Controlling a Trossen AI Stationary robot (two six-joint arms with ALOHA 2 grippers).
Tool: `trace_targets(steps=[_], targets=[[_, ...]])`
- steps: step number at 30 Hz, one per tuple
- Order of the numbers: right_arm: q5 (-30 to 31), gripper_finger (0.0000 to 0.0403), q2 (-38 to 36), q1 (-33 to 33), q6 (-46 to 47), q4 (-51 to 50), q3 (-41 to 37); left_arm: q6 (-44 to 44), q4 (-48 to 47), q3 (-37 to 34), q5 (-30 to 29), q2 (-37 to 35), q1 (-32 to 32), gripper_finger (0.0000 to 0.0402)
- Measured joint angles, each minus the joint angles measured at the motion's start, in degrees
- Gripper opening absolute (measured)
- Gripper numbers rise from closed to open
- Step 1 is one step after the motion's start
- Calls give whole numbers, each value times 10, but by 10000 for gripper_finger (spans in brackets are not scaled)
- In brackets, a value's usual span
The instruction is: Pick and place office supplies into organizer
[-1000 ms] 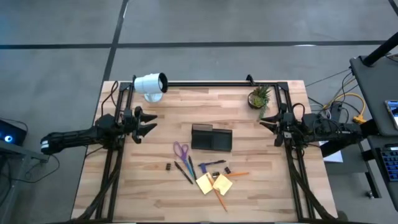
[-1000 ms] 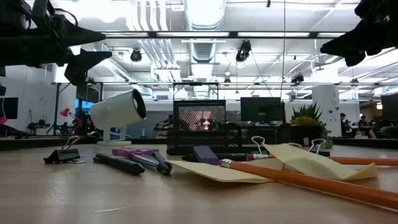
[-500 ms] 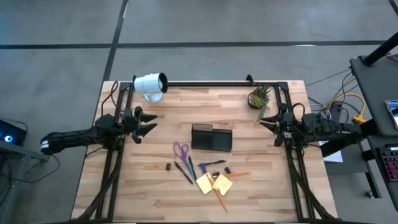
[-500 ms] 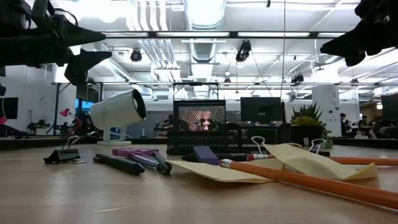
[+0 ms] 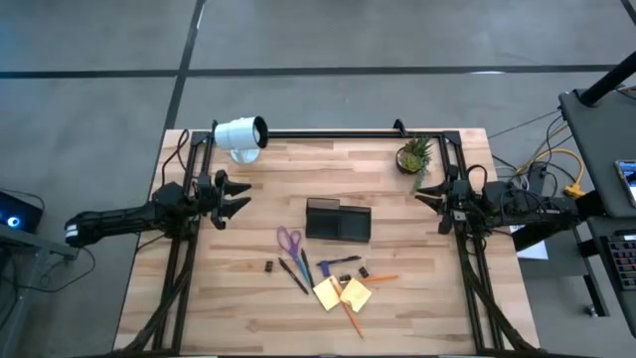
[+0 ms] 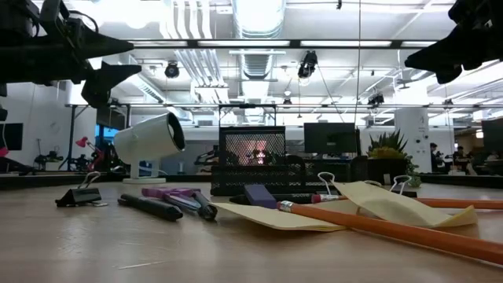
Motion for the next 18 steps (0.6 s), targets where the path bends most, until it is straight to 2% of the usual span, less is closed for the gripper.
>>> trace_targets(steps=[7, 10, 13, 16, 18], targets=[[2, 68, 0, 0, -17, 3, 0, 0, 0, 0, 0, 0, 0, 216], [35, 68, 2, -1, -150, 24, -1, 0, 0, 0, 0, 0, 0, 216], [40, 68, 2, -1, -260, 23, -1, 0, 0, 0, 0, 0, 0, 216], [40, 68, 2, -1, -328, 23, -1, 0, 0, 0, 0, 0, 0, 216], [40, 68, 2, -1, -338, 22, -1, 0, 0, 0, 0, 0, 0, 216]])
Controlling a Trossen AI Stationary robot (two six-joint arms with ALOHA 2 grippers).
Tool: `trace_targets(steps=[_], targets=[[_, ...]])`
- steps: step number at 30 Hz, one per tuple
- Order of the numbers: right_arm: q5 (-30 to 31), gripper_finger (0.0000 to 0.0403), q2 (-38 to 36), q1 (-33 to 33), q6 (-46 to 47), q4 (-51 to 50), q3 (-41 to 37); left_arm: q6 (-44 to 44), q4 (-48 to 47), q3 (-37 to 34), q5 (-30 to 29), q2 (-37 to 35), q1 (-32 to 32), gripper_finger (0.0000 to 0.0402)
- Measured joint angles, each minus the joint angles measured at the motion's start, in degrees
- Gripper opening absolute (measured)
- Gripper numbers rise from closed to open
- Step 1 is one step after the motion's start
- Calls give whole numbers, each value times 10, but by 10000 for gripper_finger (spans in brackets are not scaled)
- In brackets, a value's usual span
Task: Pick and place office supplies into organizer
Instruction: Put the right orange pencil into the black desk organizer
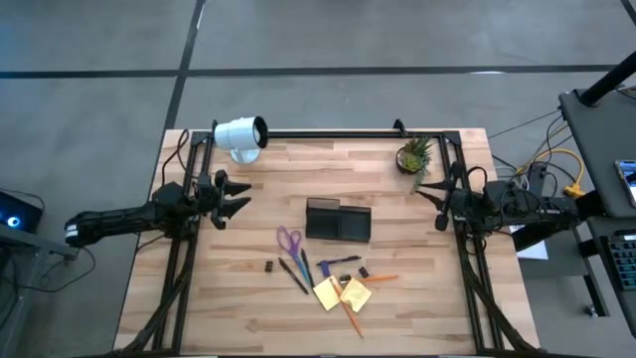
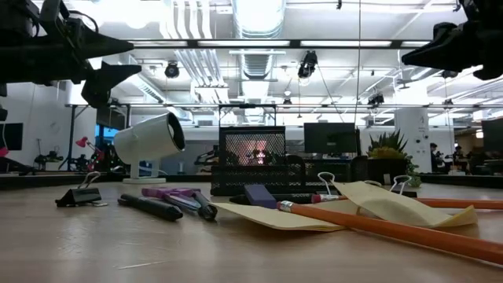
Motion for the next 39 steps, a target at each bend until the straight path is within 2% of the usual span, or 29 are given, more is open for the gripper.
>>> trace_targets(steps=[3, 5, 13, 17, 20, 25, 34, 39], targets=[[0, 68, 1, 0, 23, 0, 0, 0, 0, 0, 0, 0, 0, 216], [-1, 68, 3, 0, 73, 3, 0, 0, 0, 0, 0, 0, 0, 216], [-11, 68, 17, 0, 417, 18, -2, 0, 0, 0, 0, 0, 0, 216], [-6, 68, 42, 0, 617, 122, -19, 0, 0, 0, 0, 0, 0, 216], [44, 68, 74, 0, 692, 234, -35, 0, 0, 0, 0, 1, 0, 216], [64, 68, 140, 0, 761, 345, -45, 0, 0, 0, 0, 0, 0, 216], [64, 68, 223, 0, 871, 377, -46, 0, 0, 0, 0, 0, 0, 216], [11, 68, 248, 0, 958, 390, -46, 0, 0, 0, 0, 0, 0, 216]])
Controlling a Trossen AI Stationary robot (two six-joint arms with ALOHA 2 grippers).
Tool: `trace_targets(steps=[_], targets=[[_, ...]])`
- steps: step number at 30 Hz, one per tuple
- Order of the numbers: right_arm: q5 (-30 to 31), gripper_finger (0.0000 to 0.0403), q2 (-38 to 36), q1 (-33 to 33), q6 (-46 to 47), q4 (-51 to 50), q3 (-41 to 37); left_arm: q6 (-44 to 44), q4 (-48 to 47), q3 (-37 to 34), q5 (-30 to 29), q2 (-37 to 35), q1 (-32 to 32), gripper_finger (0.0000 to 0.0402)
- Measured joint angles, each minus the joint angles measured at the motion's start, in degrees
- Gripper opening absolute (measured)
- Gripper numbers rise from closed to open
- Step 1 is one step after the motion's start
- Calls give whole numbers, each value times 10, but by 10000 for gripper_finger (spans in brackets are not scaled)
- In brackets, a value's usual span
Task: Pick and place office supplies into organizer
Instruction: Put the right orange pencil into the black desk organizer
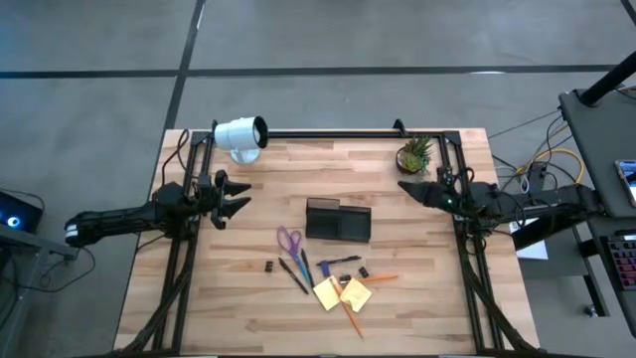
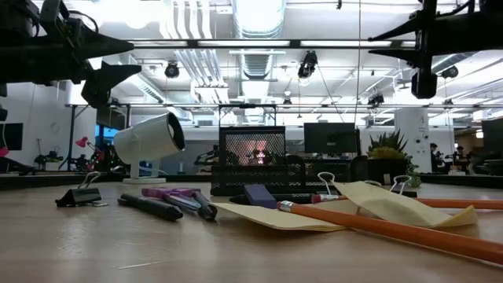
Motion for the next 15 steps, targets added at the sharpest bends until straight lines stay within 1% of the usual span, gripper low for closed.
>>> trace_targets(steps=[5, 7, 9, 12, 15], targets=[[-53, 68, -1, 0, -33, -25, 1, 0, 0, 0, 0, 0, 0, 216], [-69, 68, -1, 0, -52, -75, 15, 0, 0, 0, 0, 0, 0, 216], [-101, 68, 8, 0, -91, -145, 39, 0, 0, 0, 0, 0, 0, 216], [-125, 68, 46, 2, -155, -224, 81, -4, 24, 0, 0, 0, 0, 216], [-145, 68, 111, 4, -247, -258, 128, -54, 85, 0, 0, 0, 0, 216]])
